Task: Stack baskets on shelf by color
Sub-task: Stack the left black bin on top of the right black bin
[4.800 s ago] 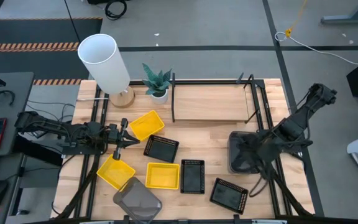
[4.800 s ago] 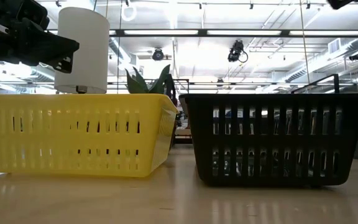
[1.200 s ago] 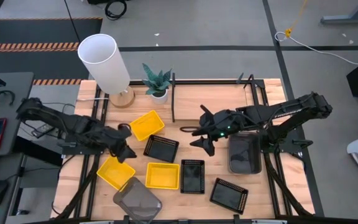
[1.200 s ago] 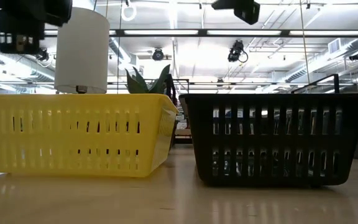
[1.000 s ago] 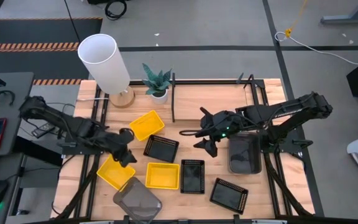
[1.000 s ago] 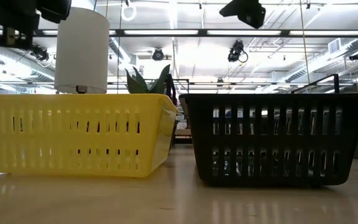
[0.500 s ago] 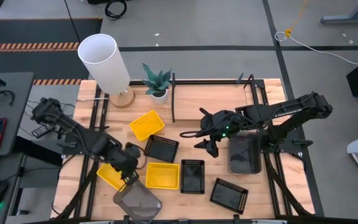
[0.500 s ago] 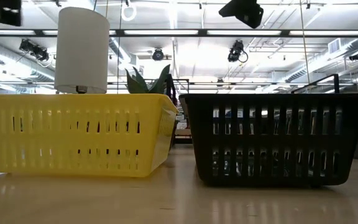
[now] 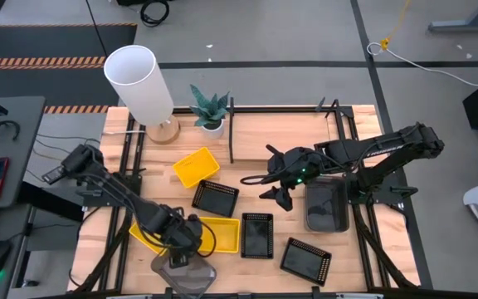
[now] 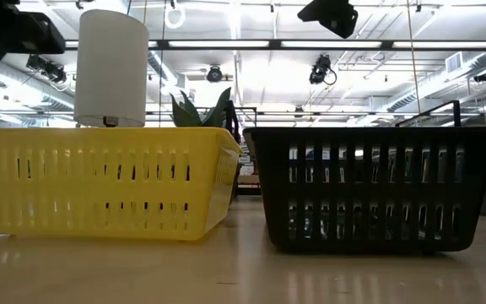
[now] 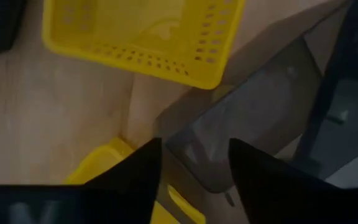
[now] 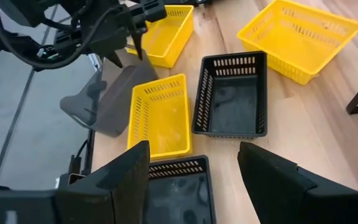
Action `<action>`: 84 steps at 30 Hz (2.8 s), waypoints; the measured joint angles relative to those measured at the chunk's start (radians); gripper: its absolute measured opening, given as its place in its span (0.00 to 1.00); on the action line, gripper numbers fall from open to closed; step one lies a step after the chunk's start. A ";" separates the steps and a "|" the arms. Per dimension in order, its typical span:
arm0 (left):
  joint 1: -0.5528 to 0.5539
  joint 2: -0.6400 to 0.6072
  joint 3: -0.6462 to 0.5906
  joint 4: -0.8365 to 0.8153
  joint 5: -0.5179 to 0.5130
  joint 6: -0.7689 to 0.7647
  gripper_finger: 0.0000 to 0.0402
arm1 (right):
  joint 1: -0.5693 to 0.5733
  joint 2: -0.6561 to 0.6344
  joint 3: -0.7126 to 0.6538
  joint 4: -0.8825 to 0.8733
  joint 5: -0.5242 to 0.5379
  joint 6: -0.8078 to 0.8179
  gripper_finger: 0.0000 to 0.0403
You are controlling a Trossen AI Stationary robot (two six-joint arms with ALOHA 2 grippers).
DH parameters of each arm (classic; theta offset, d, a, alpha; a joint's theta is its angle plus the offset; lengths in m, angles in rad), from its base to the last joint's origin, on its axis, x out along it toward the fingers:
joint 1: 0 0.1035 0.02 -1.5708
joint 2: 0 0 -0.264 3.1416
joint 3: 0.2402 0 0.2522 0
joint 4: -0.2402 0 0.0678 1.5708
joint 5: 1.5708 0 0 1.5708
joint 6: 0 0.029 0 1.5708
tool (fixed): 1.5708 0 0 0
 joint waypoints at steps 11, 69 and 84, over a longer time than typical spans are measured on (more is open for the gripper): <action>-0.024 0.004 -0.007 0.011 -0.128 0.250 0.60 | 0.001 0.000 0.000 0.000 -0.006 0.002 0.62; 0.543 -0.111 0.224 -0.097 0.265 0.664 0.01 | 0.107 0.023 0.227 -0.085 -0.046 -0.330 0.55; 0.698 -0.044 0.224 -0.101 0.674 0.695 0.01 | 0.121 0.278 0.632 -0.491 -0.085 -0.802 0.53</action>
